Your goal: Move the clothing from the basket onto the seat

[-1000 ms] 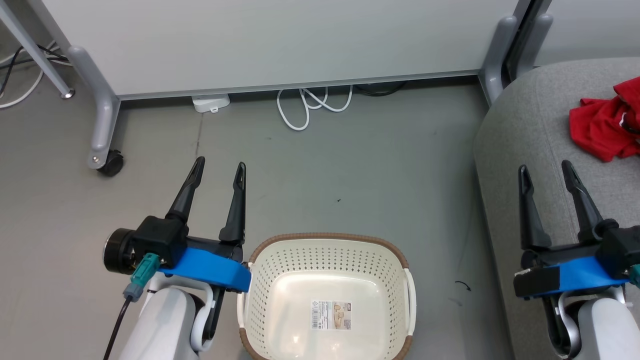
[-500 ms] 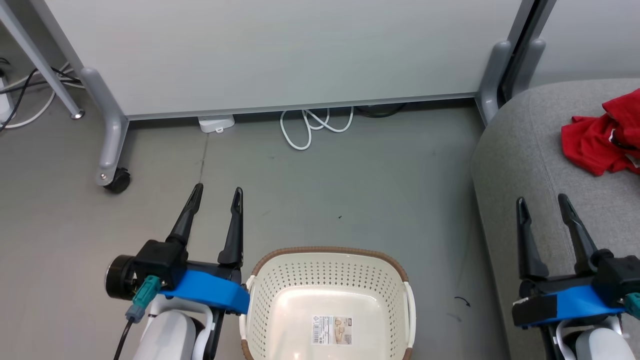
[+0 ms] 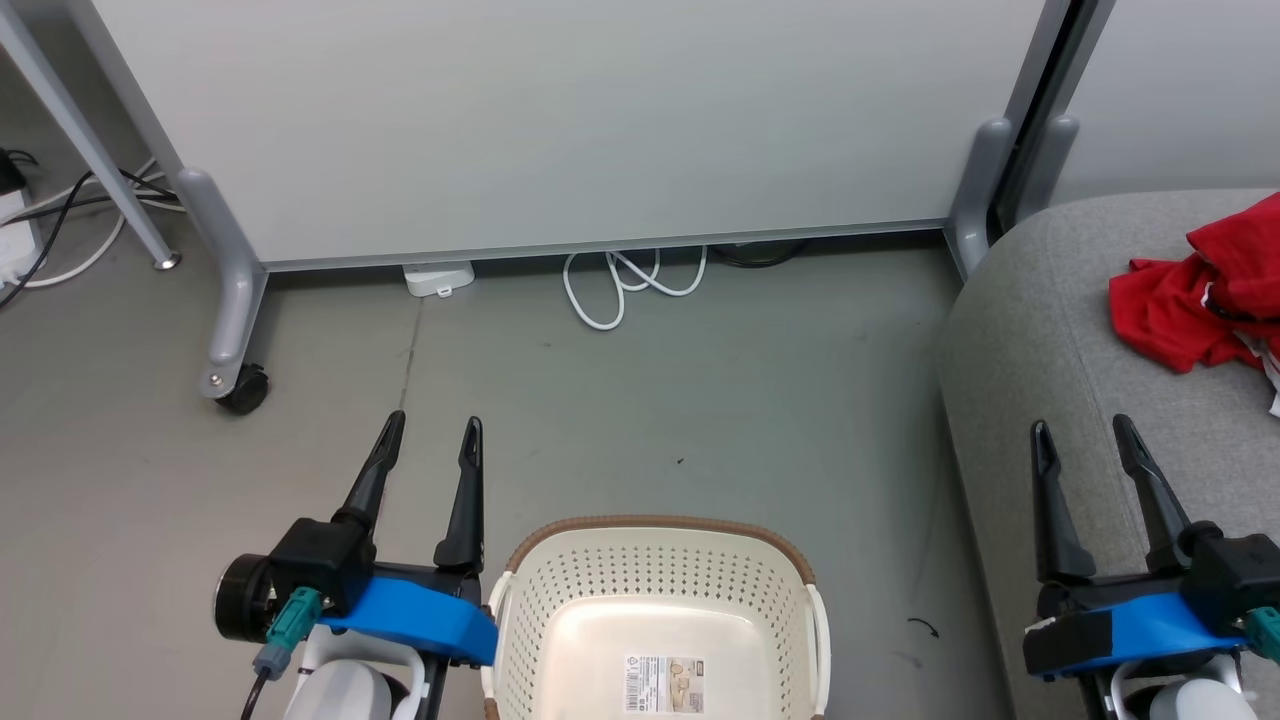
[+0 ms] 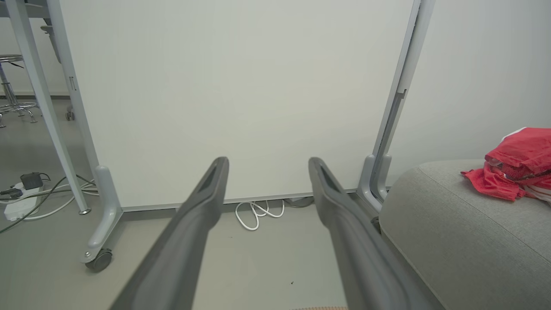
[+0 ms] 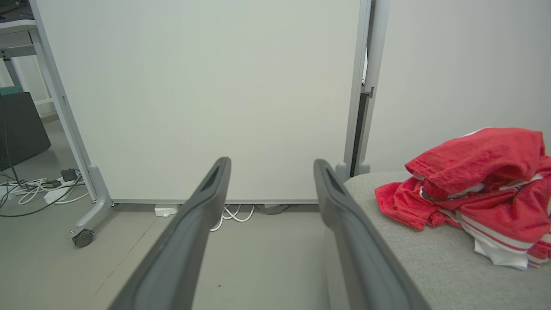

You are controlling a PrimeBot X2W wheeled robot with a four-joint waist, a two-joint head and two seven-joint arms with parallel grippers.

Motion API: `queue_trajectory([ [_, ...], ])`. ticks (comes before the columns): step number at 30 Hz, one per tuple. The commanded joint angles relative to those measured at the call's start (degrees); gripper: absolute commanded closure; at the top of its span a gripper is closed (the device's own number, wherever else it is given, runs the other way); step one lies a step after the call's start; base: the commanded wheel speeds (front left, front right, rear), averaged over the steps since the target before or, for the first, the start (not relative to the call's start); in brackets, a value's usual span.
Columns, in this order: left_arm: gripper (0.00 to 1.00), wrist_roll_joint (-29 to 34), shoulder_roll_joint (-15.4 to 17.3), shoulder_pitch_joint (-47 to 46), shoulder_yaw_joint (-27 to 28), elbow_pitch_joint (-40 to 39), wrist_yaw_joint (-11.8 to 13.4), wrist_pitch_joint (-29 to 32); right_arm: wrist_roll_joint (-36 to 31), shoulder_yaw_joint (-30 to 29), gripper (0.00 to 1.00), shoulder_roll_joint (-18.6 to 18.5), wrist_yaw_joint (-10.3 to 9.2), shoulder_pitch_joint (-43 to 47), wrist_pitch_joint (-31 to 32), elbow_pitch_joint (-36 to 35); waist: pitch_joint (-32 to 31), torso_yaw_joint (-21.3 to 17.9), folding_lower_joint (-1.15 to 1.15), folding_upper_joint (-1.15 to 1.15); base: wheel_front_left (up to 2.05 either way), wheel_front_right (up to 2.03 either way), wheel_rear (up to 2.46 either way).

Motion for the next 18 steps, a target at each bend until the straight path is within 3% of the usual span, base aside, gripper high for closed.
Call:
queue_trajectory([
  [1,0.0,0.47,-0.04,0.37,0.32,-0.08,-0.2,-0.16,0.31,-0.02,0.0,0.17,0.01,0.78,-0.19,-0.1,-0.13,-0.06,0.0,0.0,0.0,0.0,0.0],
  [8,0.0,1.23,-0.28,0.78,0.93,-0.57,0.18,-0.16,0.91,-0.13,0.0,0.19,0.01,0.93,-0.19,0.16,-0.04,-0.08,0.0,0.0,0.0,0.0,0.0],
  [9,1.0,1.08,-0.21,0.43,0.67,-0.27,-0.07,0.01,0.75,-0.05,1.0,0.06,0.0,0.05,0.01,0.23,-0.05,-0.08,0.0,0.0,0.0,0.0,0.0],
  [18,1.0,-2.98,-0.2,2.9,1.0,1.77,-0.11,1.26,4.96,-0.39,1.0,0.36,0.0,0.01,1.75,3.51,-0.17,-0.2,0.01,0.0,0.0,0.0,0.0],
])
